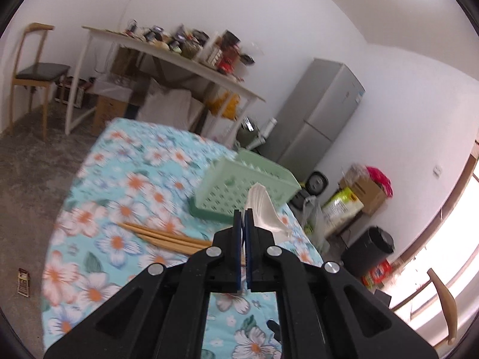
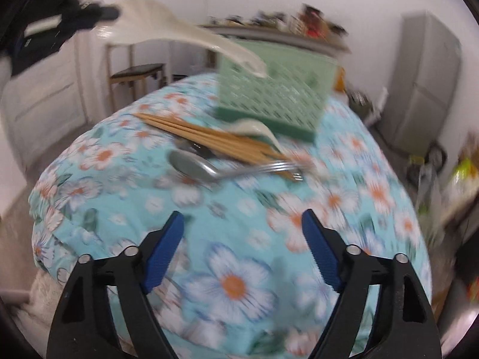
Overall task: Organize utensils
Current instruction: 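Lift the cream spoon with the left gripper while the right gripper grasps a metal spoon, then carry the cream spoon and metal spoon over the green holder with both grippers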
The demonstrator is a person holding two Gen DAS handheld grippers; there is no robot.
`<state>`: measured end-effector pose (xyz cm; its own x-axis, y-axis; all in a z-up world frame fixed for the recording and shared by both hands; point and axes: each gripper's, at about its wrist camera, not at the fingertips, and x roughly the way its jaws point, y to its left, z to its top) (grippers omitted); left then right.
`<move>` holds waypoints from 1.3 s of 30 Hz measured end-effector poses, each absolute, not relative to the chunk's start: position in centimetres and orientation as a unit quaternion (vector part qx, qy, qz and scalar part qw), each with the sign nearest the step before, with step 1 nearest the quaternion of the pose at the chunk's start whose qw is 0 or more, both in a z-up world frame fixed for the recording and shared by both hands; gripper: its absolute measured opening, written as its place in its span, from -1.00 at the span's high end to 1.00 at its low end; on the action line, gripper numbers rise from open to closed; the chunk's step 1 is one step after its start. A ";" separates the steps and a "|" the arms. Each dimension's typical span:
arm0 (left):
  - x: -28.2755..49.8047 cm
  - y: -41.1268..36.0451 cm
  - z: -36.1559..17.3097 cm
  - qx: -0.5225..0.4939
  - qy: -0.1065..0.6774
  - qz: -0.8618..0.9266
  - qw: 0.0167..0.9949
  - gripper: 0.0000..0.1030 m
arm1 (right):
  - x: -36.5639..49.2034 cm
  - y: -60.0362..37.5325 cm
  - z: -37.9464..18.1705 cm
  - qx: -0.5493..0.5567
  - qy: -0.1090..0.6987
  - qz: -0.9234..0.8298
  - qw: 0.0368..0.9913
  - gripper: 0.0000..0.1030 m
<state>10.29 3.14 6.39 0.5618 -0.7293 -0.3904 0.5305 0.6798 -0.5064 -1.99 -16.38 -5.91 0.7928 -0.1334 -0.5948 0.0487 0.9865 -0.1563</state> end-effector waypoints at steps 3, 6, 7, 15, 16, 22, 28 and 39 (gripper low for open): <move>10.1 4.5 6.7 -0.172 0.288 -0.350 0.875 0.98 | -0.7 -14.0 -5.7 -0.132 0.301 -0.035 0.944 -0.29; 9.7 5.5 6.7 -0.177 0.285 -0.341 0.878 0.98 | 1.0 -12.2 -6.4 -0.183 0.299 -0.027 0.936 -0.13; 9.6 5.7 6.7 -0.178 0.284 -0.340 0.879 0.98 | 1.5 -11.8 -6.7 -0.195 0.303 -0.028 0.933 -0.06; 8.1 7.3 7.4 -0.172 0.276 -0.323 0.889 0.98 | 5.2 -10.4 -8.7 -0.247 0.332 -0.053 0.909 0.58; 8.0 7.4 7.5 -0.172 0.274 -0.323 0.890 0.98 | 5.3 -10.5 -8.8 -0.244 0.336 -0.055 0.908 0.76; 6.9 7.6 8.2 -0.170 0.263 -0.318 0.895 0.98 | 3.8 -10.9 -7.5 -0.233 0.319 -0.068 0.916 0.91; 5.2 7.1 9.6 -0.162 0.249 -0.315 0.901 0.98 | 0.6 -11.9 -3.9 -0.186 0.292 -0.055 0.937 0.96; 4.7 4.9 11.8 -0.140 0.226 -0.313 0.912 0.98 | -2.1 -20.5 1.9 0.069 0.282 0.030 0.956 0.97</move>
<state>4.67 4.88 11.83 0.7016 -0.6343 -0.3248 0.5073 0.7646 -0.3975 -2.14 -20.50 1.89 0.8392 0.0966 -0.5352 -0.0183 0.9885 0.1499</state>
